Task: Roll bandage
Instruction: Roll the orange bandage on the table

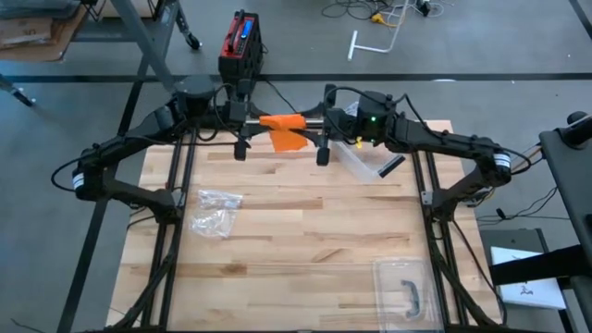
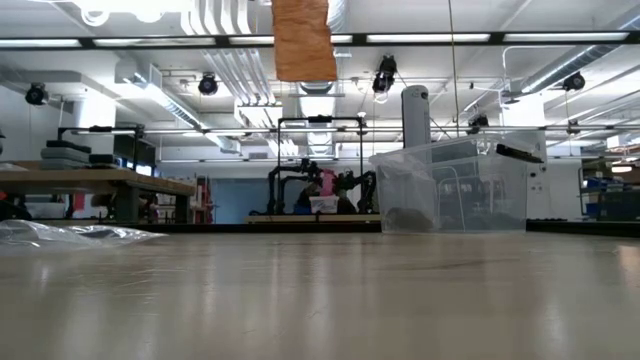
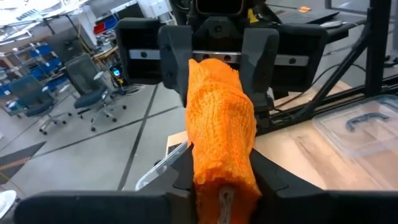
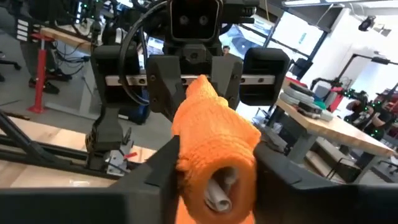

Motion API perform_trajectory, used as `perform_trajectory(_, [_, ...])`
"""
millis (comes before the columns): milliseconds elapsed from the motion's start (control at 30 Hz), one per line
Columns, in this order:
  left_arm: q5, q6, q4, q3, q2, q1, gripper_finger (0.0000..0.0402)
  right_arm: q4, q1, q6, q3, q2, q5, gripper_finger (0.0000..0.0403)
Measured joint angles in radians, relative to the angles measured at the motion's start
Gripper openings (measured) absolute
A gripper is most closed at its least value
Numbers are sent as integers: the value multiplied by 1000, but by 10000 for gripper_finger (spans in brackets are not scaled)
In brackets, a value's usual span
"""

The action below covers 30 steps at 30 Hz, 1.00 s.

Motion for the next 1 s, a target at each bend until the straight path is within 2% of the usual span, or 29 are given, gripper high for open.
perform_trajectory(133, [-1,2,13,-23,-8,0,86,-14,-7,-26,0,3,-16,99])
perform_trajectory(300, [12,-75,-9,-24,-34,-1,126,-15,-6,-304,0,-2,-25,63])
perform_trajectory(467, [78,-131,-108,-23,-71,0,189,-30,-5,-637,-1,-3,-63,62])
perform_trajectory(600, [89,-180,-148,-23,-95,0,241,-25,5,-823,-2,5,-71,66])
perform_trajectory(800, [99,-258,-124,14,-110,1,302,24,44,-1027,-2,9,-40,55])
perform_trajectory(1000, [89,-316,-161,74,-54,1,326,35,74,-1146,-2,10,6,61])
